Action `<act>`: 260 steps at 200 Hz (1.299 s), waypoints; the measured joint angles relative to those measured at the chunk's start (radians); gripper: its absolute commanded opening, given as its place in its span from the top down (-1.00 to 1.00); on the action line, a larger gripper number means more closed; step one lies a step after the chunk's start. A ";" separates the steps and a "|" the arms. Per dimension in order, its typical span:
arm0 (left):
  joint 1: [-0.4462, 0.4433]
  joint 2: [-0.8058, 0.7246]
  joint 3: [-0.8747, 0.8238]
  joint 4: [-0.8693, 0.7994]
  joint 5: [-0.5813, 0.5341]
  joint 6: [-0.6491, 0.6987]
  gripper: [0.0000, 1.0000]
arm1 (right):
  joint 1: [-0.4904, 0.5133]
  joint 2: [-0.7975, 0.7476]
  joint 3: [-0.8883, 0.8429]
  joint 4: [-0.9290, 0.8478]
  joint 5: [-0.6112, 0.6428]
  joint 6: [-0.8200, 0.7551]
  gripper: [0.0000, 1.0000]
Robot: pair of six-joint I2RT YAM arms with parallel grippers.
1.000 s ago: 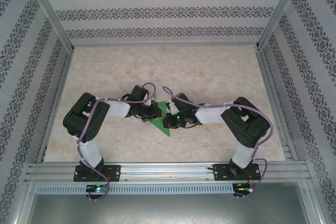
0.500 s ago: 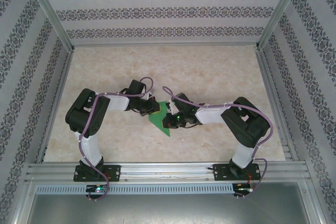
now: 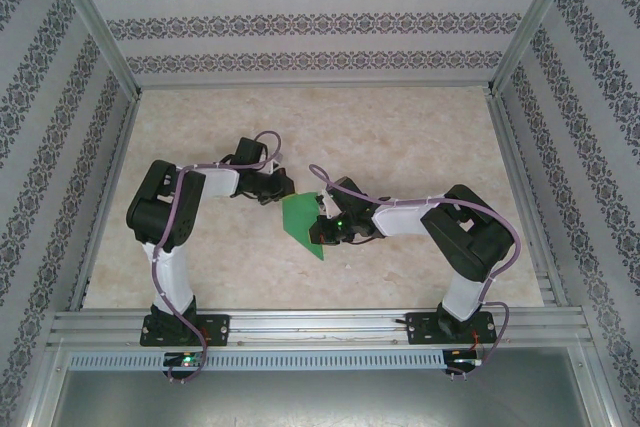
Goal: Fold a paper plane with a square sheet of paper (fold left side to right side)
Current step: Fourth fold the wing at the center of the table.
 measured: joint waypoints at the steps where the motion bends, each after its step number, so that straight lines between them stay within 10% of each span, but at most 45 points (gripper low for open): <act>1: 0.000 0.000 0.002 -0.001 -0.003 0.000 1.00 | 0.000 0.000 0.000 0.000 0.000 0.000 1.00; 120: -0.014 -0.287 -0.159 -0.011 0.003 0.041 1.00 | -0.012 0.000 -0.020 0.043 -0.027 0.009 1.00; 260: -0.156 -0.087 -0.142 0.019 0.037 0.029 1.00 | -0.020 -0.010 -0.025 0.041 -0.038 0.013 1.00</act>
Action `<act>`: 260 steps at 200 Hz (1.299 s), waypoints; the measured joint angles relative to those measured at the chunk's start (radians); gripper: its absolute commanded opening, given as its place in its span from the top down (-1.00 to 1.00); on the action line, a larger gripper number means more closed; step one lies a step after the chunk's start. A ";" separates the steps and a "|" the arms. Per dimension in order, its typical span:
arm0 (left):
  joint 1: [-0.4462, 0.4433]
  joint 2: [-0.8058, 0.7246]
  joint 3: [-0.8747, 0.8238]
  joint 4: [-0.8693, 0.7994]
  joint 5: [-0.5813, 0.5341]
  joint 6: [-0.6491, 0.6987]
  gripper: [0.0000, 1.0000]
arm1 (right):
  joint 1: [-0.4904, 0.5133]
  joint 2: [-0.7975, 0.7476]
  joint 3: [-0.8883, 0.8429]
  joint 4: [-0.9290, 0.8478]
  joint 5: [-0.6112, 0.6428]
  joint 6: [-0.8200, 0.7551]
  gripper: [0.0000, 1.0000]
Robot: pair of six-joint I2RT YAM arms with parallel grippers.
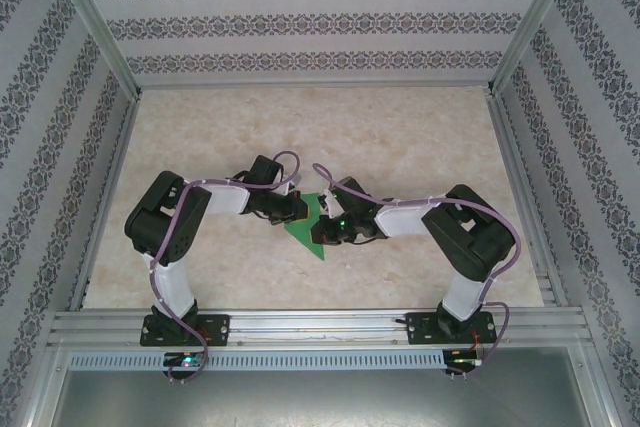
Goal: Fold a paper plane with a square sheet of paper (fold left side to right side)
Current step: Fourth fold the wing at the center of the table.
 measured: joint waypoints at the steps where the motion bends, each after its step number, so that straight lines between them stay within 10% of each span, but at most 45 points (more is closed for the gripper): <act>1: 0.000 0.000 0.000 0.000 0.000 0.000 1.00 | 0.000 0.000 0.000 -0.002 0.000 0.000 1.00; 260: 0.000 0.000 -0.027 0.059 0.008 0.000 1.00 | 0.014 0.031 0.073 -0.084 0.023 0.029 1.00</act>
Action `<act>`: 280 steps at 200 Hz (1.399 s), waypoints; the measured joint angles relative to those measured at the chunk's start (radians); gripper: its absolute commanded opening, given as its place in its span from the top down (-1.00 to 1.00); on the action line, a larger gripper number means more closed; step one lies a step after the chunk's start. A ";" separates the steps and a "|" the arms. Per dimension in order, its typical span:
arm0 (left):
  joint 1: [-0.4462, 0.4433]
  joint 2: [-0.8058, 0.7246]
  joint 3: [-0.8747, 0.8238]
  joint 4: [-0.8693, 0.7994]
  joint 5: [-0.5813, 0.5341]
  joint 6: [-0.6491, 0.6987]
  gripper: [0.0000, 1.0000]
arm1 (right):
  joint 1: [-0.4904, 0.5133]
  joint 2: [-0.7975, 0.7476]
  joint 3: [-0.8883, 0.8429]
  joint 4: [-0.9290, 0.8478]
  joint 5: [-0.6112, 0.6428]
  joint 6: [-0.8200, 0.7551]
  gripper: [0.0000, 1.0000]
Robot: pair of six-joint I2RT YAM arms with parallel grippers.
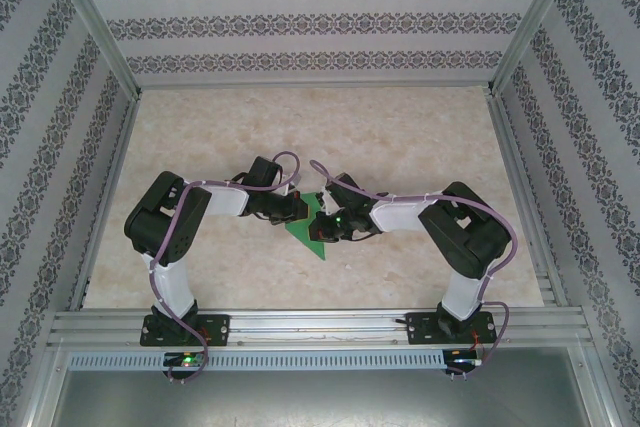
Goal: Fold a paper plane with a square sheet of paper (fold left side to right side)
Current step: Fourth fold the wing at the center of the table.
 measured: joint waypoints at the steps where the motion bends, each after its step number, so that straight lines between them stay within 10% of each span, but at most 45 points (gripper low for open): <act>1: 0.000 0.000 0.000 0.000 0.000 0.000 1.00 | 0.000 0.000 0.000 0.000 0.000 0.000 1.00; 280: 0.001 0.000 0.004 -0.006 -0.006 -0.012 1.00 | 0.037 -0.222 -0.094 -0.137 0.011 0.000 1.00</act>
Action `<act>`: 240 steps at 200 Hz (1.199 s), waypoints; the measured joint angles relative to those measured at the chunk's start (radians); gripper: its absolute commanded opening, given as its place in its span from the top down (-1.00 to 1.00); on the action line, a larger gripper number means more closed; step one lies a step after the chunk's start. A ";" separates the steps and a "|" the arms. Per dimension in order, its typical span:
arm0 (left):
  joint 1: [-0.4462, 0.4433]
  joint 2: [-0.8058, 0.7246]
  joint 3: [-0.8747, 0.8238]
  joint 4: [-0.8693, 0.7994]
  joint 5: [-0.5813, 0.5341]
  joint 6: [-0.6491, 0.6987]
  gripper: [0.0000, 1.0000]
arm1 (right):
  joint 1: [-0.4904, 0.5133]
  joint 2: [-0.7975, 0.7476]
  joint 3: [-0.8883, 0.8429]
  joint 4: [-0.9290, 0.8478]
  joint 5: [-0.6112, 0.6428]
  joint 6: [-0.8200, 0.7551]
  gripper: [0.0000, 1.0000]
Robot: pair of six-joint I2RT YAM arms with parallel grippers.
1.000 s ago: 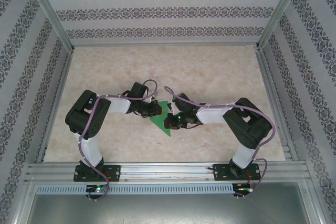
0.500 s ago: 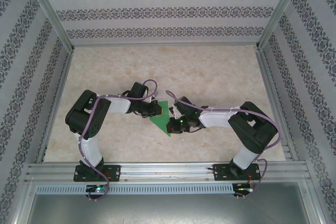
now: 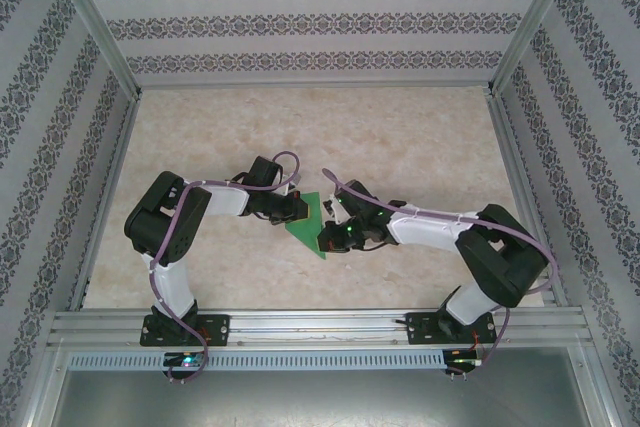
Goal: Fold a paper plane with a square sheet of paper (fold left side to right side)
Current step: Fourth fold the wing at the center of the table.
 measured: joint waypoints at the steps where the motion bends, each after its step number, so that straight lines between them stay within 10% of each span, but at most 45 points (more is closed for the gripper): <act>1: 0.000 0.000 0.000 0.000 0.000 0.000 1.00 | 0.000 0.003 0.001 0.002 0.000 0.000 1.00; 108: 0.000 0.000 0.000 0.000 -0.001 -0.002 1.00 | 0.011 0.138 0.019 0.086 0.013 0.027 1.00; 240: 0.000 -0.029 0.000 -0.015 -0.044 -0.007 0.79 | -0.007 -0.180 -0.235 0.070 0.005 0.079 0.79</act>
